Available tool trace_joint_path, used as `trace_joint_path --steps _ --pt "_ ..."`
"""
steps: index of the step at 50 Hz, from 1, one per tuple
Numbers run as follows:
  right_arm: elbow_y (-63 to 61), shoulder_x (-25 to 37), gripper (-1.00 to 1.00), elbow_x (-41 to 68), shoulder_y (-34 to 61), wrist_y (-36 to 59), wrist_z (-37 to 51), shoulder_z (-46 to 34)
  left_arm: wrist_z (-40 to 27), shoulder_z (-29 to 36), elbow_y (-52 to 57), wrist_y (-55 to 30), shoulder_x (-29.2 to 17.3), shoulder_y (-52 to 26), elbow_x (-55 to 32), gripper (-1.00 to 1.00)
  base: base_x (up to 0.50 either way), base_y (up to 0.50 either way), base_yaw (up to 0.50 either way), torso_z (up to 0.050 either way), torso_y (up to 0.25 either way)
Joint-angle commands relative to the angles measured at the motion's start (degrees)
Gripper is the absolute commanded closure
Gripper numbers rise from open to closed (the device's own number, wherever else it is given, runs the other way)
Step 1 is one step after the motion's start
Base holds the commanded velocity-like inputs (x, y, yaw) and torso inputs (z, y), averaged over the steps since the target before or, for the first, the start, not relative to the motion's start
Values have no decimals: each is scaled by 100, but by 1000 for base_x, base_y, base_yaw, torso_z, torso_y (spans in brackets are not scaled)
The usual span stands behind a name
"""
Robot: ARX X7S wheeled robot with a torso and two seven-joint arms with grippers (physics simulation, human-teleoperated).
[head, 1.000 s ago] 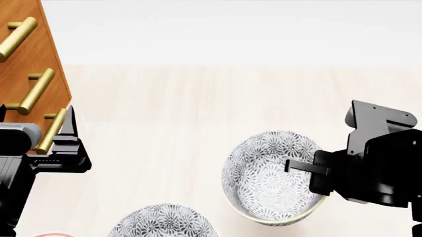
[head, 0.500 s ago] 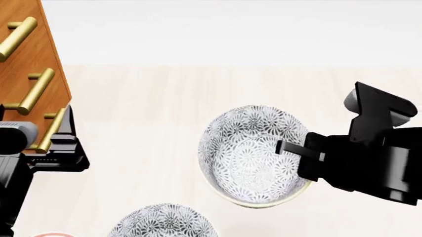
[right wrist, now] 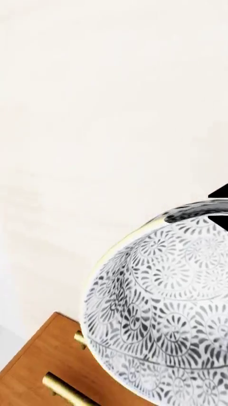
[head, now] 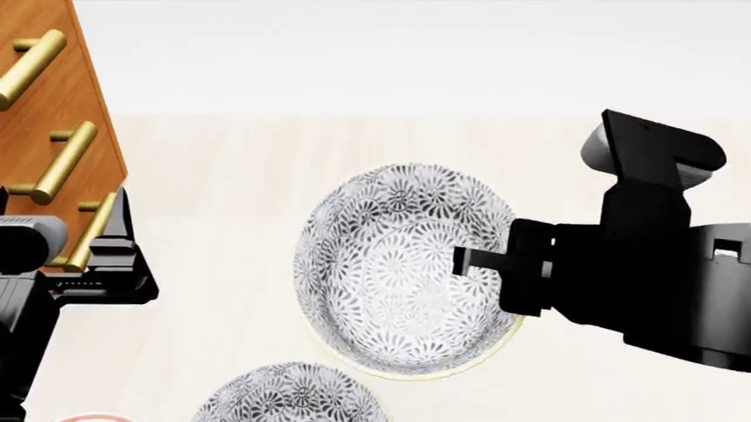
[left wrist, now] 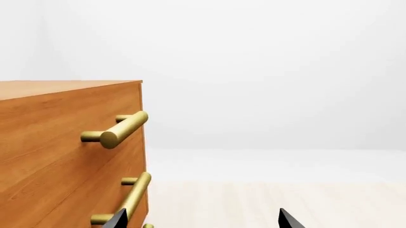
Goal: Stack the bowl at the front on the bowl in the middle.
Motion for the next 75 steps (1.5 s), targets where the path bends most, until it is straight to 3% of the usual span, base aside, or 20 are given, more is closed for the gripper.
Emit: trace_joint_path --steps 1,18,35,41,50,66,75 --pt "-219 200 100 1535 278 -107 1037 -249 -6 10 -86 70 -7 -24 -11 -100 0 0 0 0 0" --pt "-894 317 100 2780 95 -270 1714 -988 -95 -56 41 3 -42 -75 -99 -100 0 0 0 0 0" --pt "-1511 149 100 2682 -359 -246 1503 -1332 -182 -69 238 -107 -83 -104 -182 -100 0 0 0 0 0" --pt "-1519 0 100 2371 -427 -201 1209 -1363 -186 -41 233 -99 -93 -111 -183 -100 0 0 0 0 0" --pt "-1209 -255 100 1194 -363 -151 84 -1362 -189 -22 220 -56 -115 -82 -185 -100 0 0 0 0 1" --pt "-819 -286 100 -26 -325 -459 -1130 -1864 -219 -4 260 -39 -149 -25 -215 -100 0 0 0 0 0" --pt "-710 -363 100 -278 -394 -520 -1393 -2188 -226 3 236 -35 -163 -36 -237 -100 0 0 0 0 0"
